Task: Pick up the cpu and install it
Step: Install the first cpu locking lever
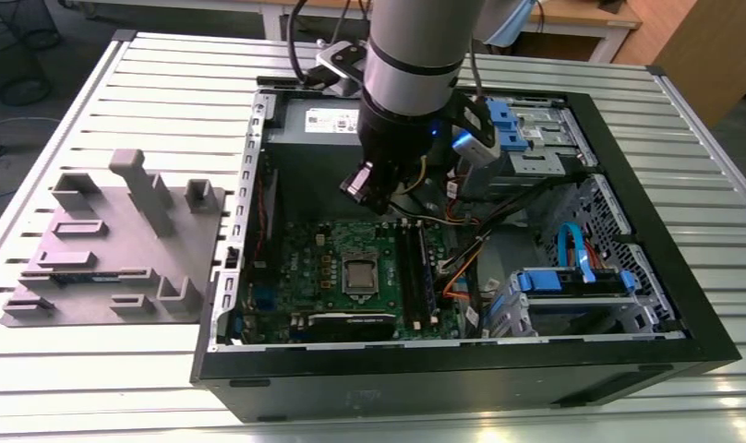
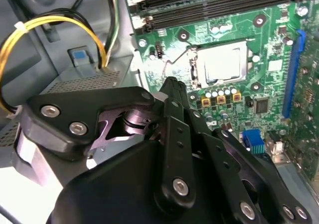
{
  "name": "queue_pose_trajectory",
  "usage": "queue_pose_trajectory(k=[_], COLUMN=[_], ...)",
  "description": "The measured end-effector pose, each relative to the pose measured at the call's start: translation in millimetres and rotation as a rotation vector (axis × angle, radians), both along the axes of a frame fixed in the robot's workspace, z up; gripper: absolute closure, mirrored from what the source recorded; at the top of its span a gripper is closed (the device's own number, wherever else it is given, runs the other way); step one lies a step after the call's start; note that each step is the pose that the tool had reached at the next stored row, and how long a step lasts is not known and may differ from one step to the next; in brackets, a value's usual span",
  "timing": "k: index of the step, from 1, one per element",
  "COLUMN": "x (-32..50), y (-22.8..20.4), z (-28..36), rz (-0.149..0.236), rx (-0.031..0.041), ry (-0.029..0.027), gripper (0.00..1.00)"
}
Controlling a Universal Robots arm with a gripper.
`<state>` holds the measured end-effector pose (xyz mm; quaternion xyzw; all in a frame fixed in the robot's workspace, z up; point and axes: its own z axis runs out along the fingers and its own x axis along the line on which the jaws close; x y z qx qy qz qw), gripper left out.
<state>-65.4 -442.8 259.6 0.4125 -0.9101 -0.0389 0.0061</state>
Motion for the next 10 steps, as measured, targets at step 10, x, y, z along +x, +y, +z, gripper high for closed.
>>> queue_pose_trajectory(k=[10], x=[2.8], y=[0.1], z=[-2.0], rz=[0.02], rx=[0.0564], ry=[-0.0183], gripper=[0.89])
